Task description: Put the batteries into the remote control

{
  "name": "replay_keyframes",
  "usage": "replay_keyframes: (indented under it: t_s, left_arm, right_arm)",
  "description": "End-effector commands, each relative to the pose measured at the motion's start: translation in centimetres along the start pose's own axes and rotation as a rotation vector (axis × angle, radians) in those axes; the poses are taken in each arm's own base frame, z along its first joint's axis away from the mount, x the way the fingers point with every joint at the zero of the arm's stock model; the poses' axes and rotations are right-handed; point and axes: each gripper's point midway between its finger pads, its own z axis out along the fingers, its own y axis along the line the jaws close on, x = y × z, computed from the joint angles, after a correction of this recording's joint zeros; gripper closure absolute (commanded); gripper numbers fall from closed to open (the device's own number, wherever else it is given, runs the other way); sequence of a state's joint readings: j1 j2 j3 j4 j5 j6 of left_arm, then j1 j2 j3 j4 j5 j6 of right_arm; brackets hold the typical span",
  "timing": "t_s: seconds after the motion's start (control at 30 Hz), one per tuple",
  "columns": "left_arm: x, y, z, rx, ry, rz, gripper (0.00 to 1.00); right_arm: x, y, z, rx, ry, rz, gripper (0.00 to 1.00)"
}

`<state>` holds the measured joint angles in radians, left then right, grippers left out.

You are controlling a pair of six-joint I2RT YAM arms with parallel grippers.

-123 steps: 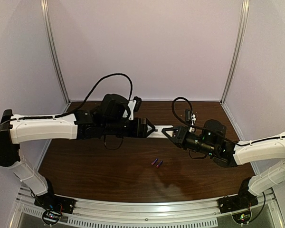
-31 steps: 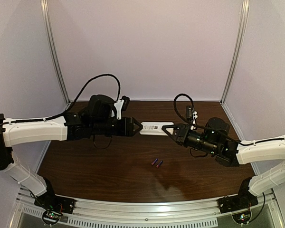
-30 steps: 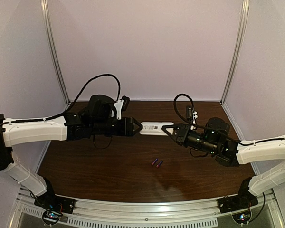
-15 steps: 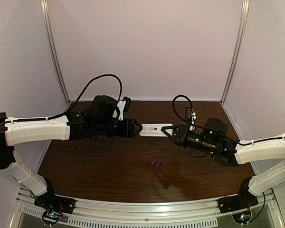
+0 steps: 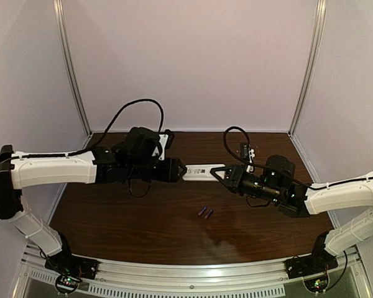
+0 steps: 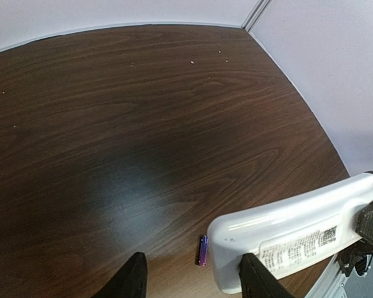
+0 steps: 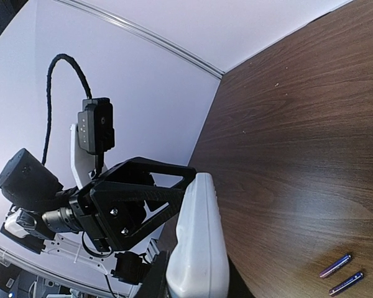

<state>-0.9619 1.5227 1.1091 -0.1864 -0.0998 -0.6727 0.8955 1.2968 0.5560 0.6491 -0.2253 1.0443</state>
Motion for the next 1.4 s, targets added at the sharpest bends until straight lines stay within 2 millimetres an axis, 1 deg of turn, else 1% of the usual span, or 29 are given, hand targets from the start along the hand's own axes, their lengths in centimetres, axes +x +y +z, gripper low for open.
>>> replay_keyframes:
  t_s: [0.0, 0.17, 0.27, 0.33, 0.57, 0.83, 1.0, 1.1, 1.2, 1.27, 1.37]
  left_arm:
    - [0.7, -1.0, 1.1, 0.052, 0.02, 0.019, 0.47]
    - [0.9, -2.9, 1.0, 0.169, 0.02, 0.021, 0.47]
    - [0.7, -3.7, 0.6, 0.218, 0.004, 0.019, 0.48]
    - [0.1, -4.2, 0.2, 0.245, -0.022, 0.017, 0.47]
    - [-0.3, -5.0, -0.8, 0.304, -0.043, 0.014, 0.47]
    - [-1.4, -5.9, -3.1, 0.417, -0.107, -0.006, 0.47]
    - [-1.9, -6.7, -4.0, 0.482, -0.129, 0.0, 0.47]
    - [-1.9, -6.8, -4.1, 0.489, -0.135, 0.0, 0.46]
    - [-2.3, -6.6, -4.6, 0.495, -0.162, -0.017, 0.44]
    - [-3.0, -5.6, -5.2, 0.479, -0.194, -0.038, 0.43]
    - [-4.0, -4.8, -6.4, 0.443, -0.234, -0.043, 0.4]
  right_arm:
    - [-1.5, 3.8, -0.2, -0.142, -0.046, -0.003, 1.0]
    - [-1.4, 3.6, -0.4, -0.156, -0.058, 0.001, 1.0]
    - [-1.3, 3.6, -0.4, -0.162, -0.058, 0.006, 1.0]
    - [-1.4, 3.7, -0.5, -0.165, -0.06, 0.006, 1.0]
    - [-1.6, 3.6, -0.9, -0.171, -0.072, 0.004, 1.0]
    - [-1.9, 2.8, -1.7, -0.162, -0.089, 0.004, 1.0]
    - [-1.9, 2.6, -1.9, -0.16, -0.088, 0.004, 1.0]
    - [-1.8, 2.5, -1.9, -0.155, -0.084, 0.005, 1.0]
    - [-1.8, 2.1, -1.8, -0.143, -0.086, -0.001, 1.0]
    - [-1.8, 1.8, -1.8, -0.125, -0.086, -0.01, 1.0]
    - [-1.7, 1.2, -1.6, -0.085, -0.079, -0.025, 1.0]
